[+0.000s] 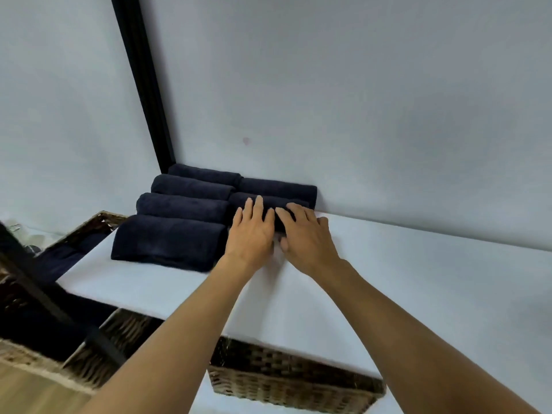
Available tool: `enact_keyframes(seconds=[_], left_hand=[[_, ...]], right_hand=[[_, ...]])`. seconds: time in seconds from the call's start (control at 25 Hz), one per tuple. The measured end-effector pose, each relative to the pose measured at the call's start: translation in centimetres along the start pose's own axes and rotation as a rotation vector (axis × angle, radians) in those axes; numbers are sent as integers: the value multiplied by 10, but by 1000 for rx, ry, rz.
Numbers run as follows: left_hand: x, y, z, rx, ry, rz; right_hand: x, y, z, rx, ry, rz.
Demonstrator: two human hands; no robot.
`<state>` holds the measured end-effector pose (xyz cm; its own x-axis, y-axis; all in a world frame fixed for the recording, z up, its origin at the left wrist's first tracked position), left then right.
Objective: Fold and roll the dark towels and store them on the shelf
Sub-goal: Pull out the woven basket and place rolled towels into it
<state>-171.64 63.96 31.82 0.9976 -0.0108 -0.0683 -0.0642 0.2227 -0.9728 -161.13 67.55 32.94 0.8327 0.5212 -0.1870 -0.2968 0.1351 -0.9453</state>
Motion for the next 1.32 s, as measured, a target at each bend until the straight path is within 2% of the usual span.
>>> enact_keyframes(seconds=[0.12, 0.28, 0.48, 0.56, 0.72, 0.88, 1.0, 1.12, 1.32], left_hand=[[36, -9, -60, 70, 27, -108], [78, -4, -148, 81, 5, -230], [114, 24, -245, 249, 128, -175], [117, 45, -255, 138, 155, -162], [115, 100, -239, -156, 61, -214], [111, 164, -221, -391, -18, -185], [105, 194, -215, -348, 31, 13], [109, 212, -226, -381, 86, 110], [107, 169, -268, -379, 81, -22]], right_hand=[[-2, -18, -66, -37, -8, 80], [2, -21, -163, -41, -35, 198], [5, 17, -265, -73, -82, 310], [16, 41, -274, -154, -20, 265], [57, 101, -265, -358, 140, 91], [95, 162, -255, -472, 227, -98], [111, 186, -256, -475, 264, -216], [117, 192, -271, -516, 294, -238], [94, 153, -309, -474, 187, -190]])
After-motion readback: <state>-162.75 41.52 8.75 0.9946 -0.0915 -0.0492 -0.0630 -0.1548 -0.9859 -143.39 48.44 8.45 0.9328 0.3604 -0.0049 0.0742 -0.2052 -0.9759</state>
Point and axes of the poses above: each hand's wrist, its own z-axis towards the middle knuckle, its own y-axis out of the palm, x = y × z, the point moved 4 cm from there along z, towards the middle knuckle, and after that the axes turned 12 degrees about y, right-handed, at the moved point
